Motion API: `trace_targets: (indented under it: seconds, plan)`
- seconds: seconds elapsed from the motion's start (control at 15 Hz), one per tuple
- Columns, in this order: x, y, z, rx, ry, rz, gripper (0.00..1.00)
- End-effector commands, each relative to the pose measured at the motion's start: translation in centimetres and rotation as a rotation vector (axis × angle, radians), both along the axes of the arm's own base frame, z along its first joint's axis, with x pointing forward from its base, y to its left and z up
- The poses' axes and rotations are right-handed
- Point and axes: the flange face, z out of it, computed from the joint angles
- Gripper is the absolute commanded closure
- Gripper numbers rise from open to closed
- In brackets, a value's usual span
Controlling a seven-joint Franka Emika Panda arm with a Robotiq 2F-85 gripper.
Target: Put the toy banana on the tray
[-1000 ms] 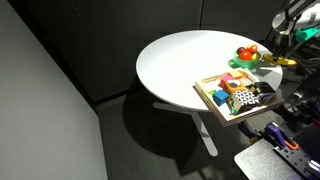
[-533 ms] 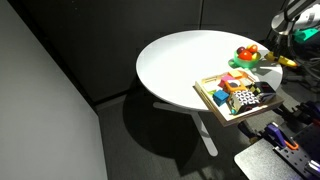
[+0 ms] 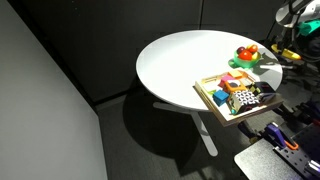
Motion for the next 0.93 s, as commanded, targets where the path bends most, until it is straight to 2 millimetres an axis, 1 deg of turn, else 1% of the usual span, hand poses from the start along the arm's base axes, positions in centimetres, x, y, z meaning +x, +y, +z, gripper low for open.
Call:
trace_targets:
  seconds: [0.0,0.13,0.47,0.73,0.87]
  plan:
    - [-0.7,0.7,3.7,-0.013,0.003,-0.007,0.85]
    - [-1.0,1.3,5.3,0.007,-0.005,0.010,0.85]
    - [-2.5,3.2,8.6,0.039,-0.020,0.015,0.85]
    - [-3.9,5.3,10.6,0.050,-0.034,-0.056,0.85]
    - [-4.7,6.8,11.2,0.046,-0.049,-0.121,0.85]
